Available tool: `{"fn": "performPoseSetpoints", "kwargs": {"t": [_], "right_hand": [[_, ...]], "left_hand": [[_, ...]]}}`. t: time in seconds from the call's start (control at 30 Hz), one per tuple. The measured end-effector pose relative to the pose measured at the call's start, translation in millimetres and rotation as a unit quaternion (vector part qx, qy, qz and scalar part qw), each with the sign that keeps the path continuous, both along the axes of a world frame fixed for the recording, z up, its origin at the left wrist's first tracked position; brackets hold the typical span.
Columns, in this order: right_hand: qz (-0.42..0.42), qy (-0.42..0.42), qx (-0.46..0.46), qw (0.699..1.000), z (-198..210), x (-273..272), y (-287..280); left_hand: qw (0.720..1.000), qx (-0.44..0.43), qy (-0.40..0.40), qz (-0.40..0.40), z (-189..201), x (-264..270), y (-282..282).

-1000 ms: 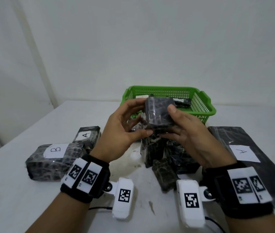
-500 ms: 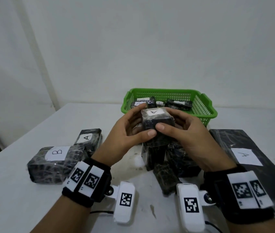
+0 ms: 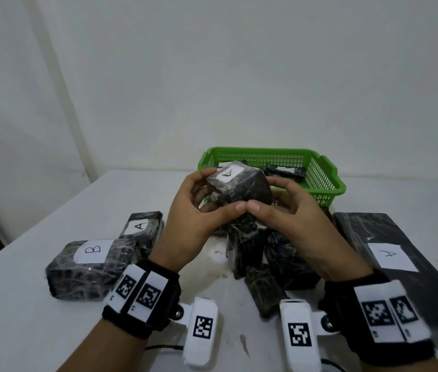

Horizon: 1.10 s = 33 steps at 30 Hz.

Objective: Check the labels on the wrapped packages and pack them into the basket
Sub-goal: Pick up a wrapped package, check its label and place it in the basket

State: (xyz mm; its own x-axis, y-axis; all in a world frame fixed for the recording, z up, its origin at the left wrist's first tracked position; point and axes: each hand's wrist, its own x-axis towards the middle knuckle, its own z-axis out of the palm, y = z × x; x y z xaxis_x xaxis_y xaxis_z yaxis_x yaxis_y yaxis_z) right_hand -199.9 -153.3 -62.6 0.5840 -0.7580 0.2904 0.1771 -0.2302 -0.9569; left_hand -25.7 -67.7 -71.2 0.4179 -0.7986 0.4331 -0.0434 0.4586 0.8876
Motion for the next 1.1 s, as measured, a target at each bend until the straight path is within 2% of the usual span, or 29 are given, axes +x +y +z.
{"fn": "performPoseSetpoints", "kwargs": {"t": [0.07, 0.2, 0.3, 0.47, 0.7, 0.83, 0.93, 1.03, 1.1], "right_hand": [[0.012, 0.004, 0.028, 1.000, -0.1, 5.1, 2.2], [0.047, -0.074, 0.124, 0.988, 6.2, 13.1, 7.7], [0.069, -0.076, 0.131, 0.986, 13.8, 10.8, 5.5], [0.090, -0.050, 0.125, 0.987, 30.6, 0.0, -4.5], [0.005, -0.053, 0.155, 0.986, 28.8, 8.1, -9.6], [-0.015, -0.071, 0.173, 0.982, 28.6, 14.3, -5.9], [-0.028, -0.049, 0.155, 0.986, 37.7, 15.5, -8.0], [-0.024, -0.028, 0.165, 0.986, 47.9, 16.2, -11.2], [-0.014, -0.021, 0.178, 0.984, 52.5, 17.3, -11.5]], "left_hand": [[1.000, -0.003, 0.000, 0.016, -0.1, -1.5, -0.6], [0.999, 0.008, -0.032, 0.018, -1.1, 0.6, -0.8], [0.998, 0.017, -0.061, -0.001, 2.3, 2.4, 2.9], [0.995, 0.028, -0.045, -0.087, 7.7, 14.2, 7.4], [0.999, 0.037, -0.033, 0.021, 8.1, 7.1, 2.1], [0.995, 0.050, -0.075, 0.043, 5.1, -3.4, 1.9], [0.992, 0.066, -0.109, 0.002, 9.5, -6.8, 4.9], [0.989, 0.072, -0.090, -0.089, 15.5, 0.3, 6.0], [0.988, 0.069, -0.094, -0.105, 20.4, 2.5, 5.6]]}}
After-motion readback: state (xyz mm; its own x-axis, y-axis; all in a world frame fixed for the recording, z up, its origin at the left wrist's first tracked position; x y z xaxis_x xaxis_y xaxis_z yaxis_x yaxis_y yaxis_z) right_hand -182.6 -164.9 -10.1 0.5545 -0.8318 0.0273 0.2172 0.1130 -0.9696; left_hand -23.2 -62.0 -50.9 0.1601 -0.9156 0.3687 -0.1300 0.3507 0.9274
